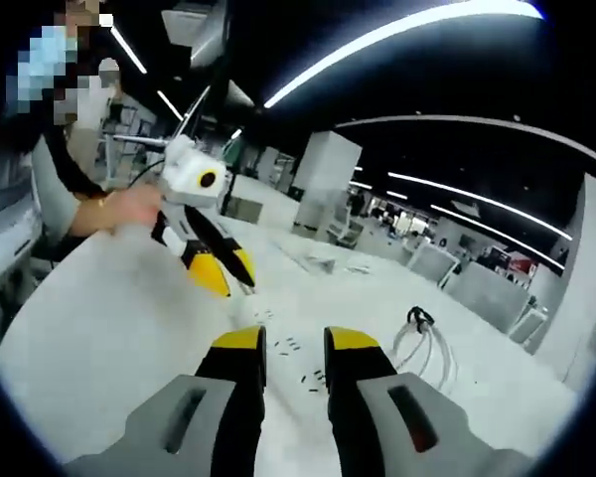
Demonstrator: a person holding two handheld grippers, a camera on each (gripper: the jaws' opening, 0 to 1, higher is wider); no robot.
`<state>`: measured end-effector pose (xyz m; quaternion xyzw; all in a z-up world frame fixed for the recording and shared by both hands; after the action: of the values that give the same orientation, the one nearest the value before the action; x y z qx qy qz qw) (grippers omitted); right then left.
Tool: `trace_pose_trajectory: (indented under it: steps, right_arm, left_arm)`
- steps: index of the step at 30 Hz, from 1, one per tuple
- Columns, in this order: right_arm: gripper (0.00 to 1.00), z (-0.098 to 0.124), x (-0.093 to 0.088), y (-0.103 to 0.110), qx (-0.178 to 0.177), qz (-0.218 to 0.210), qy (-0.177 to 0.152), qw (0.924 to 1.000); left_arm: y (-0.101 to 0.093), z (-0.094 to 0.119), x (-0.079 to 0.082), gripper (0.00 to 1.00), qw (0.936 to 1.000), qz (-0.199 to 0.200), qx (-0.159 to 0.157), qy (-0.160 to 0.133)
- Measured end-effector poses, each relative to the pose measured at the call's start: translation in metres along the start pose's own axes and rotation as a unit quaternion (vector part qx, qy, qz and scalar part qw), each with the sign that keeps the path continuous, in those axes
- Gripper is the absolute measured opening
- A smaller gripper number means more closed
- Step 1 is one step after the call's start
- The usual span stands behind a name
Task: Straighten the power strip on the desk, plug the charger into it
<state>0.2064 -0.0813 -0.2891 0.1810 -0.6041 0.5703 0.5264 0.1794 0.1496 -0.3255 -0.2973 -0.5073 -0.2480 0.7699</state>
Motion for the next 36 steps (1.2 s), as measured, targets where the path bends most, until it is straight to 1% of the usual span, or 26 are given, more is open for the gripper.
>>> trace_pose_trajectory:
  steps: [5,9,11,12,15,17,20,21,23,24,25,27,28,29,33,35,36]
  right_arm:
    - [0.22,0.006,-0.009,0.002,0.002,-0.023,0.0,0.9997]
    - [0.22,0.015,-0.015,0.0,-0.005,-0.028,0.012,0.9995]
    - [0.21,0.019,-0.017,-0.005,-0.017,-0.033,0.019,0.9991]
    - [0.2,0.022,-0.018,-0.009,-0.03,-0.042,0.022,0.9984]
    - [0.18,0.026,-0.02,-0.013,-0.038,-0.056,0.025,0.9974]
    - [0.17,0.029,-0.021,-0.013,-0.036,-0.062,0.028,0.997]
    - [0.17,0.032,-0.024,-0.011,-0.021,-0.068,0.038,0.9967]
    - [0.17,0.033,-0.025,-0.011,-0.017,-0.068,0.043,0.9966]
    - [0.17,0.035,-0.03,-0.011,-0.011,-0.065,0.065,0.9957]
    - [0.17,0.037,-0.033,-0.009,0.003,-0.06,0.081,0.9949]
    - [0.17,0.039,-0.036,-0.008,0.008,-0.054,0.101,0.9934]
    - [0.17,0.041,-0.039,-0.01,0.006,-0.045,0.116,0.9923]
    - [0.17,0.042,-0.041,-0.011,-0.001,-0.044,0.123,0.9914]
    - [0.17,0.043,-0.044,-0.014,-0.008,-0.056,0.125,0.9906]
    - [0.19,0.043,-0.052,-0.02,-0.028,-0.063,0.138,0.988]
    - [0.22,0.041,-0.057,-0.02,-0.041,-0.084,0.141,0.9856]
    - [0.22,0.039,-0.06,-0.021,-0.044,-0.091,0.142,0.9847]
  left_arm:
    - [-0.001,0.0,0.001,0.25,1.0,-0.005,-0.001,0.002]
    - [0.0,-0.001,0.0,0.25,1.0,-0.004,0.002,0.005]
    - [0.001,-0.001,-0.001,0.25,1.0,-0.005,0.004,0.007]
    - [0.001,-0.001,-0.001,0.25,0.9999,-0.005,0.005,0.009]
    - [0.001,-0.002,-0.003,0.25,0.9999,-0.003,0.005,0.013]
    - [0.001,-0.003,-0.004,0.25,0.9998,-0.001,0.006,0.017]
    - [0.002,-0.004,-0.005,0.25,0.9998,0.0,0.01,0.02]
    - [0.003,-0.004,-0.006,0.25,0.9997,0.001,0.011,0.02]
    - [0.004,-0.004,-0.006,0.25,0.9997,0.003,0.013,0.022]
    - [0.004,-0.004,-0.007,0.25,0.9996,0.004,0.015,0.023]
    - [0.004,-0.004,-0.008,0.25,0.9996,0.004,0.016,0.024]
    - [0.005,-0.004,-0.009,0.24,0.9995,0.006,0.019,0.025]
    - [0.005,-0.004,-0.009,0.25,0.9995,0.008,0.019,0.024]
    - [0.005,-0.004,-0.009,0.25,0.9995,0.009,0.018,0.024]
    - [0.004,-0.003,-0.009,0.25,0.9995,0.009,0.021,0.024]
    - [0.005,-0.002,-0.009,0.25,0.9994,0.007,0.024,0.025]
    - [0.005,-0.002,-0.009,0.25,0.9993,0.007,0.025,0.025]
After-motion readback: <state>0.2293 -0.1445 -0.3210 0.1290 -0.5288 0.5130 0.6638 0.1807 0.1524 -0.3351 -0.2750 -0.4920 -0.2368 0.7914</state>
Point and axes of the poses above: the point that each gripper's makers call its tool centre point, and the gripper's own axes: z roughly backward along the fingers, y roughly to its left, x roughly out of its top, the point moved 8 cm from there along z, roughly backward along the fingers, and after that the axes turned 8 degrees about z, right-handed, at the moved point
